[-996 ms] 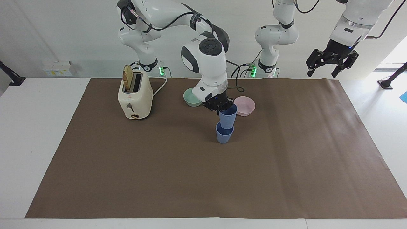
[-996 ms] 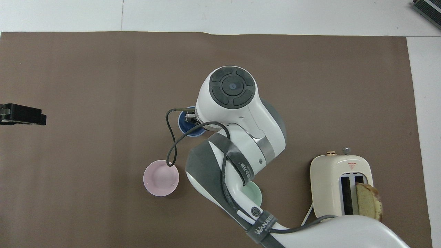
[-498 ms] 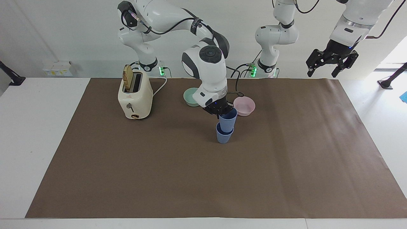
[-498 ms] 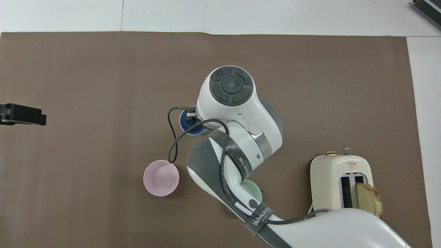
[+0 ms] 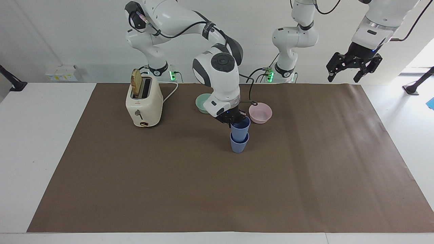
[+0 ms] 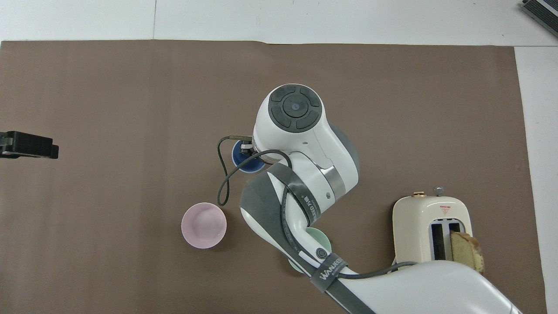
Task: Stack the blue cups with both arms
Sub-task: 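Lower the blue cup into the other cup with the right gripper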
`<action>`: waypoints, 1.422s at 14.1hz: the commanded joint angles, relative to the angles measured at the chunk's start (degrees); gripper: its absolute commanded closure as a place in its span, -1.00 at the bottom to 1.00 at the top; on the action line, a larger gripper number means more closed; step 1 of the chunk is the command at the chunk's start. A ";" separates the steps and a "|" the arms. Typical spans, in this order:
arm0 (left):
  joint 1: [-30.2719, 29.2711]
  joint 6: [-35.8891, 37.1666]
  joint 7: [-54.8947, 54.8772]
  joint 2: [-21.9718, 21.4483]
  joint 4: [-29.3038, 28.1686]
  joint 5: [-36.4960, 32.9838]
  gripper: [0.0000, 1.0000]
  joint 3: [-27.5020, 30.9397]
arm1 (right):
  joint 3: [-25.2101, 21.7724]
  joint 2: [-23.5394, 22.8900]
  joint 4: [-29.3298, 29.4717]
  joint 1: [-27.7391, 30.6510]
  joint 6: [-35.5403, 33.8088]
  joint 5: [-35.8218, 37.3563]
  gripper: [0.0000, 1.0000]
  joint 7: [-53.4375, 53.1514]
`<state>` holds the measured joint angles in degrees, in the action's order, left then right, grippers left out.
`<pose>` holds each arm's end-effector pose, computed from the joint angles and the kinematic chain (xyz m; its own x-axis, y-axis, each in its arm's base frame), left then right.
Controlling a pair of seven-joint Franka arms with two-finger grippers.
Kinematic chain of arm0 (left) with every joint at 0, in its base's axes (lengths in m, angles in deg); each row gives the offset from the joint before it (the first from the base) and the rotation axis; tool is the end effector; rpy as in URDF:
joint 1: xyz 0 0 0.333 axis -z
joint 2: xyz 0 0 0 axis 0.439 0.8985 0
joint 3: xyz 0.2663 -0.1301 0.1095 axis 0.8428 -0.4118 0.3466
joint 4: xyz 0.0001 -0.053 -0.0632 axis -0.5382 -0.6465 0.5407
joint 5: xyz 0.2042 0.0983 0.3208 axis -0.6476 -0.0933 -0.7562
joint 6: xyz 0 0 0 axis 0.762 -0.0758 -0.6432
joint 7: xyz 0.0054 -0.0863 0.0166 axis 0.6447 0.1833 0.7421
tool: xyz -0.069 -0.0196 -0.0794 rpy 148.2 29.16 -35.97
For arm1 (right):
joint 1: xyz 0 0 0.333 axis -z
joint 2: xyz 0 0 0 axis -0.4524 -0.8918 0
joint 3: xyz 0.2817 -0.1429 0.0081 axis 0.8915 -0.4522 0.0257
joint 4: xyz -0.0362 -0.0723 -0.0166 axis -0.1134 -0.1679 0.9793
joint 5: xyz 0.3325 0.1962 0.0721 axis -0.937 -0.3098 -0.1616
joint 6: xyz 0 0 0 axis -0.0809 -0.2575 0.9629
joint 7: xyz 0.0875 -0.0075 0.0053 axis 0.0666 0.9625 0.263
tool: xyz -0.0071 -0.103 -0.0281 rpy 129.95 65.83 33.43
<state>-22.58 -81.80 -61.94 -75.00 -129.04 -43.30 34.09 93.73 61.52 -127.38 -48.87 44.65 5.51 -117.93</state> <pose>0.5180 -0.0451 0.6746 0.9967 -0.0631 0.0511 -0.0645 -0.9976 0.0262 0.5738 0.3968 0.4373 0.9901 -0.1327 -0.0457 -0.1374 -0.9829 -0.1226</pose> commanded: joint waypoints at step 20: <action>-0.64 1.07 -0.16 -0.43 0.32 -0.41 -1.00 -0.29 | 0.32 -0.24 -2.97 1.32 3.82 2.39 -1.00 0.16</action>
<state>-22.58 -81.79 -61.94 -75.00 -129.04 -43.30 34.09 93.61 60.82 -130.10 -48.23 48.74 6.13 -117.93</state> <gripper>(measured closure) 0.000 0.233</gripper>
